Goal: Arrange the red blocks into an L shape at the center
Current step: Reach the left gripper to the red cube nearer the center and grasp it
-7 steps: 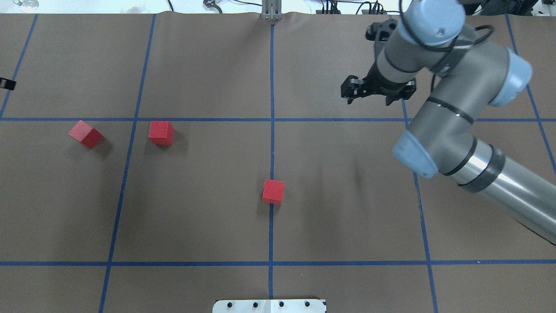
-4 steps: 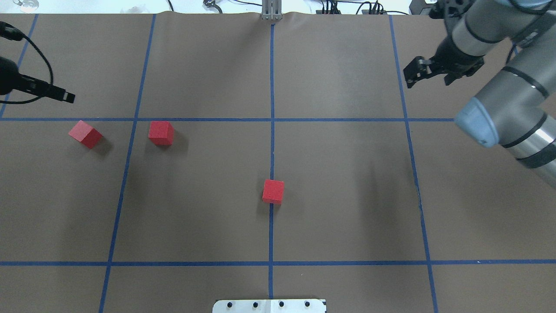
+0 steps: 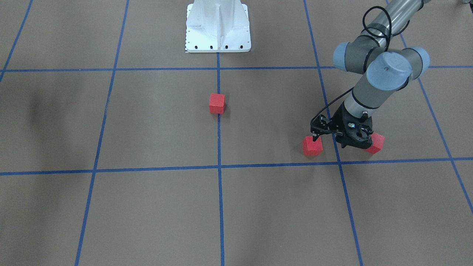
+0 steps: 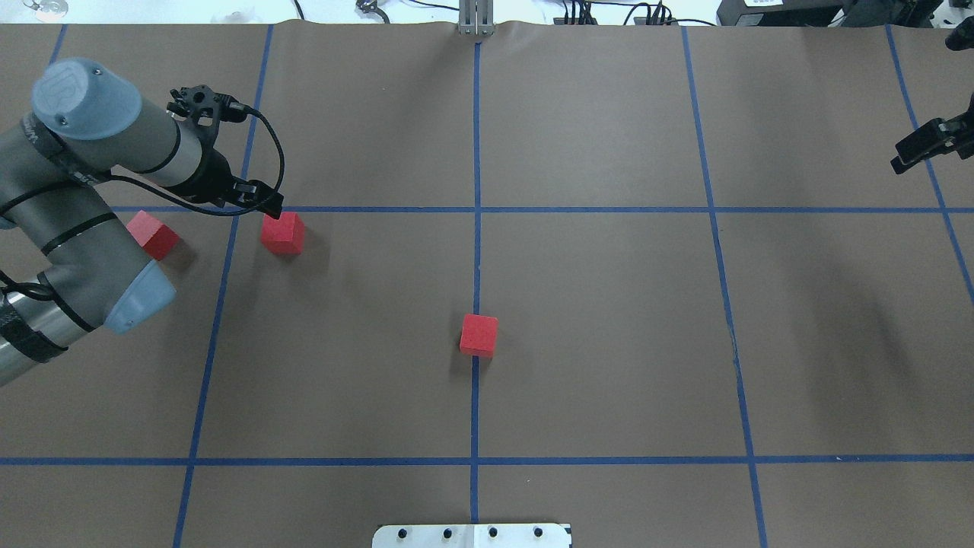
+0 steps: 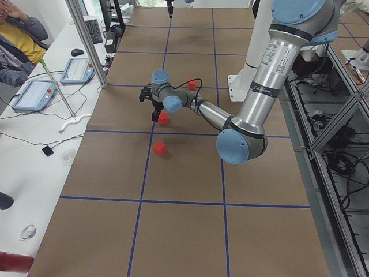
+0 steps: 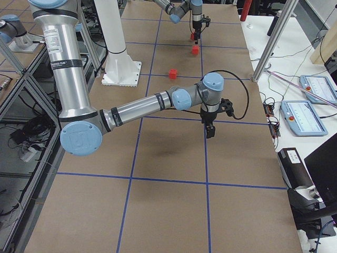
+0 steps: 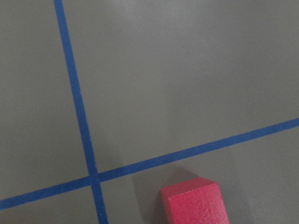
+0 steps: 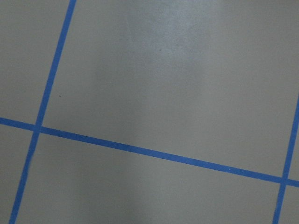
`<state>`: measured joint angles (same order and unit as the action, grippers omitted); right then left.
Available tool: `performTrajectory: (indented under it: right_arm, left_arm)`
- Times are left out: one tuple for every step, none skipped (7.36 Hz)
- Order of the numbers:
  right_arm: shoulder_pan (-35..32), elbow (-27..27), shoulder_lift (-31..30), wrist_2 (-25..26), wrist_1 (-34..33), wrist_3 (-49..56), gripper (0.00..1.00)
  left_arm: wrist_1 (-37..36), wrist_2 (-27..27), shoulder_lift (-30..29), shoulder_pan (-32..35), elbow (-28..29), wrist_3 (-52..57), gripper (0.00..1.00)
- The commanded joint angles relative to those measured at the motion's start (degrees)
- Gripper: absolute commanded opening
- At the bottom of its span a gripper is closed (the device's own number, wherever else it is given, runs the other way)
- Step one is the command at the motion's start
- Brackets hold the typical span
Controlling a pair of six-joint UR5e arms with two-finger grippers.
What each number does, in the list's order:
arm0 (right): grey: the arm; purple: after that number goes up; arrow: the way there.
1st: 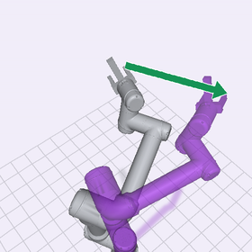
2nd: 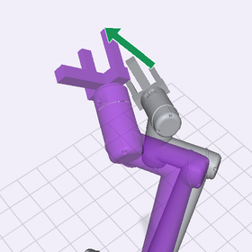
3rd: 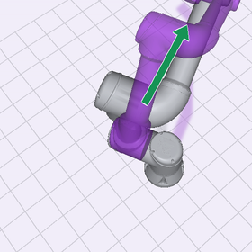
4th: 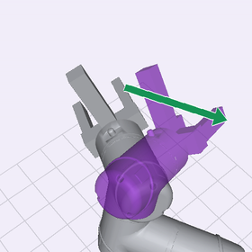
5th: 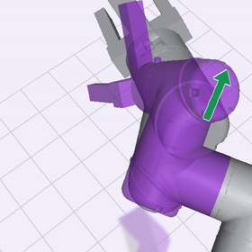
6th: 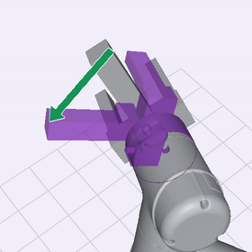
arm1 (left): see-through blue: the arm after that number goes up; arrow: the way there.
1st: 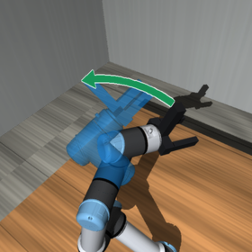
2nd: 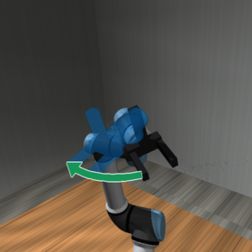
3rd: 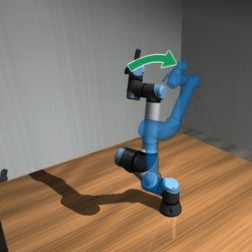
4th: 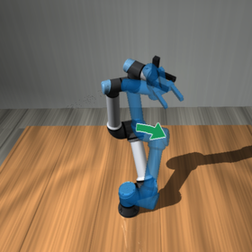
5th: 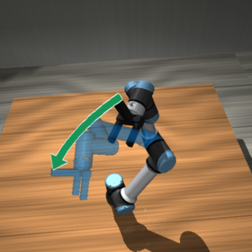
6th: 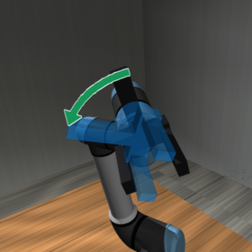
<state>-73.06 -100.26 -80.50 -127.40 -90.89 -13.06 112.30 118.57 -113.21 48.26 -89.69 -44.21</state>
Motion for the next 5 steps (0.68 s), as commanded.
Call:
performTrajectory:
  right_arm:
    - [-0.2, 0.1, -0.4, 0.1, 0.0, 0.1, 0.99]
    - [-0.1, 0.2, -0.3, 0.1, 0.0, 0.0, 0.99]
    - [-0.1, 0.2, -0.3, 0.1, 0.0, -0.1, 0.99]
    - [-0.1, 0.2, -0.2, 0.1, 0.0, -0.2, 0.99]
    - [-0.1, 0.2, -0.2, 0.1, 0.0, -0.4, 0.99]
  left_arm:
    - [-0.2, -0.2, -1.3, -1.5, 2.8, -3.2, 1.0]
    - [-0.4, -0.1, -1.9, -1.7, 3.1, -3.3, 1.0]
    - [-2.3, -0.1, -3.1, -1.7, 3.3, -3.4, 1.0]
    - [-5.2, -0.1, -4.1, -1.9, 3.1, -3.6, 1.0]
    - [-6.4, -0.2, -4.6, -2.4, 3.3, -5.2, 1.0]
